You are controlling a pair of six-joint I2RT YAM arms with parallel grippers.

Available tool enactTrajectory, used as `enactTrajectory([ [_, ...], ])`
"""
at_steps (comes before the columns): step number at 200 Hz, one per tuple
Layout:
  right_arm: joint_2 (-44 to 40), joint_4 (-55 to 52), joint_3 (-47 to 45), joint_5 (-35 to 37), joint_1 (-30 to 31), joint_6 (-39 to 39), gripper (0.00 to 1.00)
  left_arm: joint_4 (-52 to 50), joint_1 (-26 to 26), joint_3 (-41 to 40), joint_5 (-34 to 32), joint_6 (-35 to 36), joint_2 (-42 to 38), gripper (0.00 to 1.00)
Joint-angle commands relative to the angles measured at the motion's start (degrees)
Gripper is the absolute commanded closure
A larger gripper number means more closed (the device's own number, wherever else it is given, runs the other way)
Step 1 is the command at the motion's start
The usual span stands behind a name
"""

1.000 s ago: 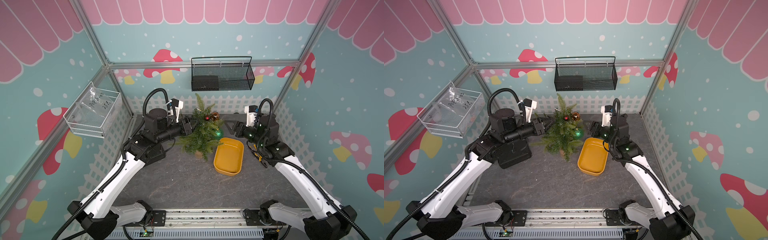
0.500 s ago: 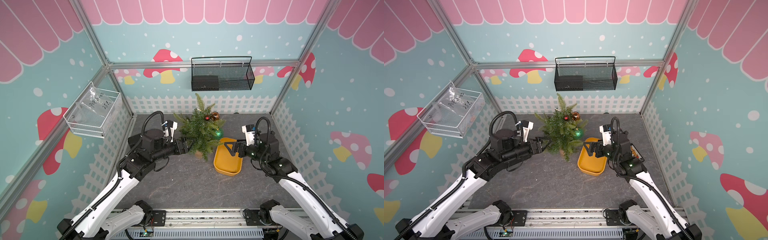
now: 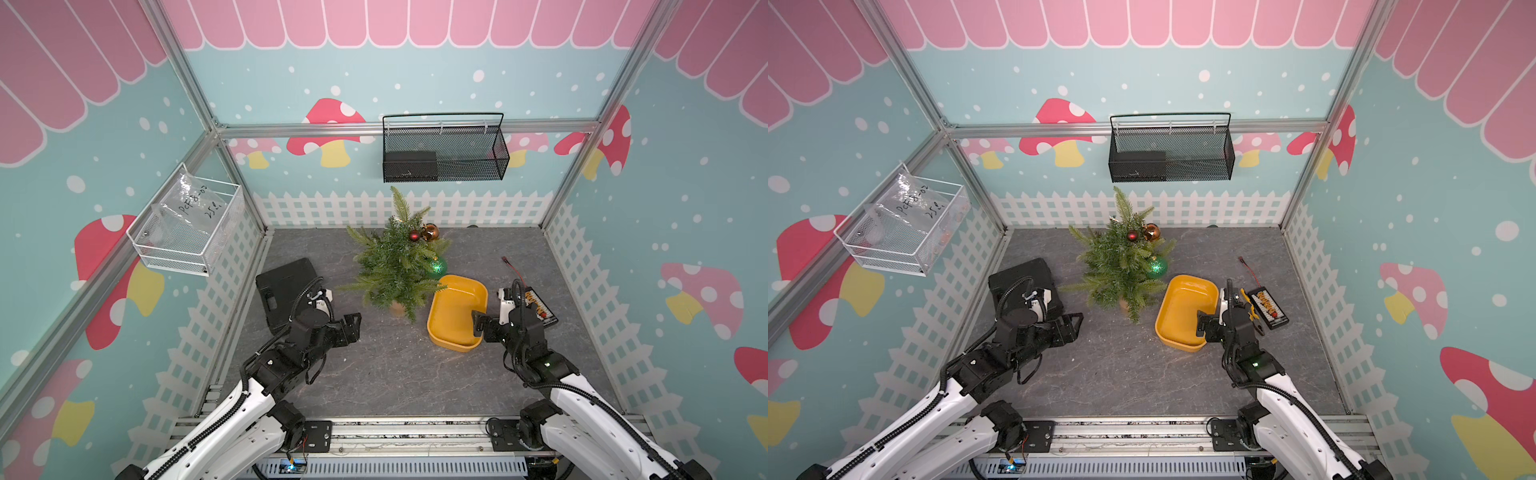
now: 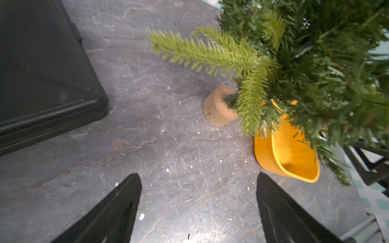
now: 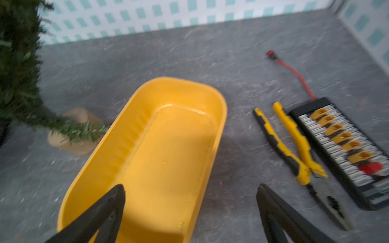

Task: Decorate the small christmas tree with ornaments
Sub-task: Reset both arms

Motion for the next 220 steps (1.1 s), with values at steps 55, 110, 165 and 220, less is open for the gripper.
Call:
enactTrajectory([
  [55,16.7,19.5,2.2,54.0,-1.1,-3.3,0.00,25.4,11.3,-7.3,-19.9,12.2,7.0,0.06],
  [110,27.1,34.1,2.3,63.5,-6.4,-11.3,0.00,34.1,25.7,-4.7,-16.2,19.2,20.9,0.01],
  [165,36.9,57.9,-4.8,56.9,-11.3,-20.0,0.00,60.9,28.1,-8.8,-15.2,27.4,36.2,0.01],
  [220,42.9,82.1,-12.9,38.5,-16.0,-27.5,0.01,81.0,25.8,-13.4,-12.2,32.8,45.7,0.00],
])
